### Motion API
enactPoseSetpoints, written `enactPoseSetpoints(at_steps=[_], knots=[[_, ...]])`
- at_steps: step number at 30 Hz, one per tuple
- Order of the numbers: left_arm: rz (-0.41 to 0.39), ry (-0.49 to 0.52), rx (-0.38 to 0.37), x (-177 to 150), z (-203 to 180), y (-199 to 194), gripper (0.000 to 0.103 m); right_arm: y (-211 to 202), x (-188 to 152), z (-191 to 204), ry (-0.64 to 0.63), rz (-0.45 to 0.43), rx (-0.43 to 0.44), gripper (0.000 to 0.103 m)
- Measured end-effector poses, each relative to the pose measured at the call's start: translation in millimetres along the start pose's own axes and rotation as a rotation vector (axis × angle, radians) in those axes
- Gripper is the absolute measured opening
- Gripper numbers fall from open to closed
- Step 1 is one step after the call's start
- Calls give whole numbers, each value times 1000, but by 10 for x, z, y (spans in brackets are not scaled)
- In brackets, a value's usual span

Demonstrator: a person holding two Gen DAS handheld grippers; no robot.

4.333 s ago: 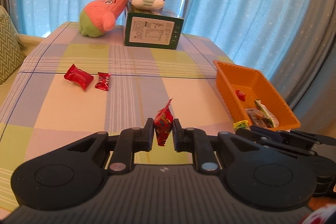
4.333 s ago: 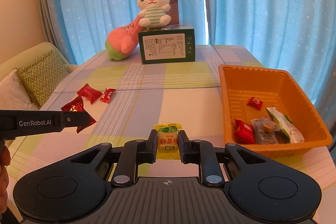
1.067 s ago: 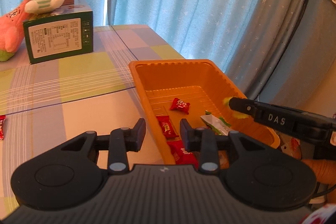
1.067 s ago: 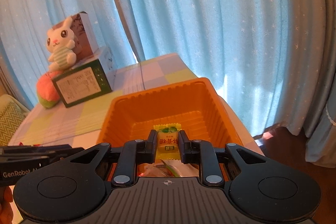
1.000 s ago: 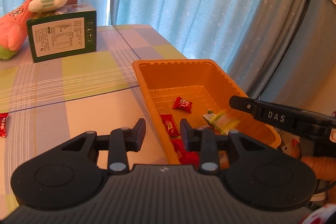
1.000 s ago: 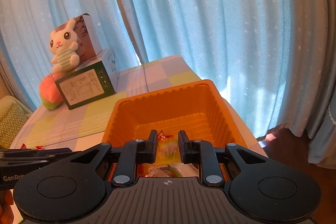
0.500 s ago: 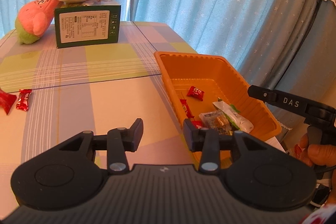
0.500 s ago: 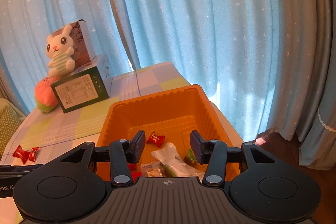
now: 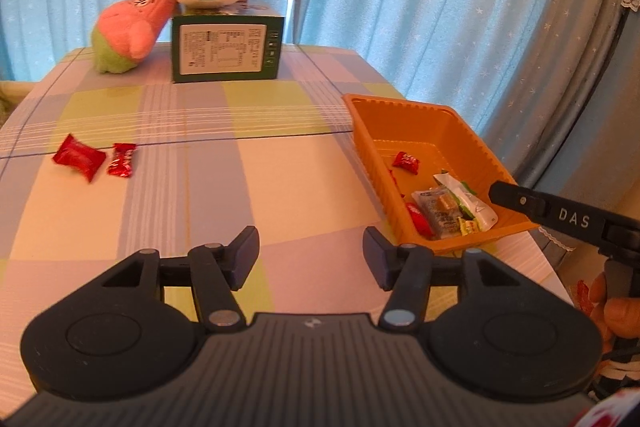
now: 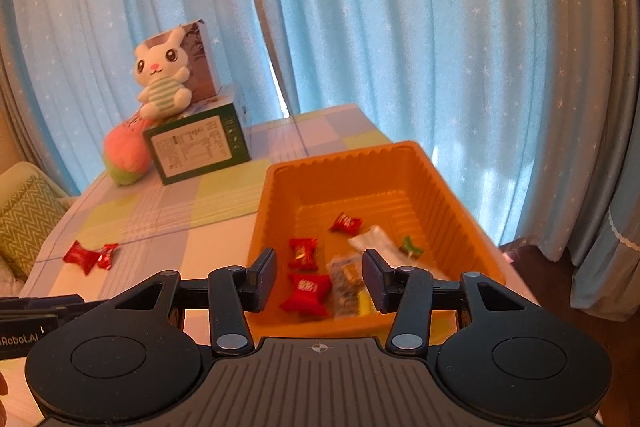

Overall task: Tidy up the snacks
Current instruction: 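Move both open tools toward the two red candies on the table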

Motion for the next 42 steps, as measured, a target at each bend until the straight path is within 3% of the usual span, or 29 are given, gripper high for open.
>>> enactPoseSetpoints(at_steps=[4,9,21,33,42], knots=[[-3,-31,31,-60,213,-149,59,-17,-106,199,-13,24,26,49],[-9,-66,64,-136,478,-308,61,-12,-194,460,-41,42,57,60],[-19,-152,156,-268,1172,-506,65,169,-330,1007,-111,94,122,63],[-28,-204,218,-225,1621,-477,68,453,-350,1375,-175,126,167,63],[-26,-207,244,-112,1866,-247,69,840,-350,1614,-217,155,205,63]])
Point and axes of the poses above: each gripper's, at about its wrist camera, not at the fingertips, and y roughly the way its jaws point, z to its left, x to its top, the point moved 5 cm from there along y, roughly the way its jaws point, and after that the axes turned 11 degrees about x, right-handed, at the moved point
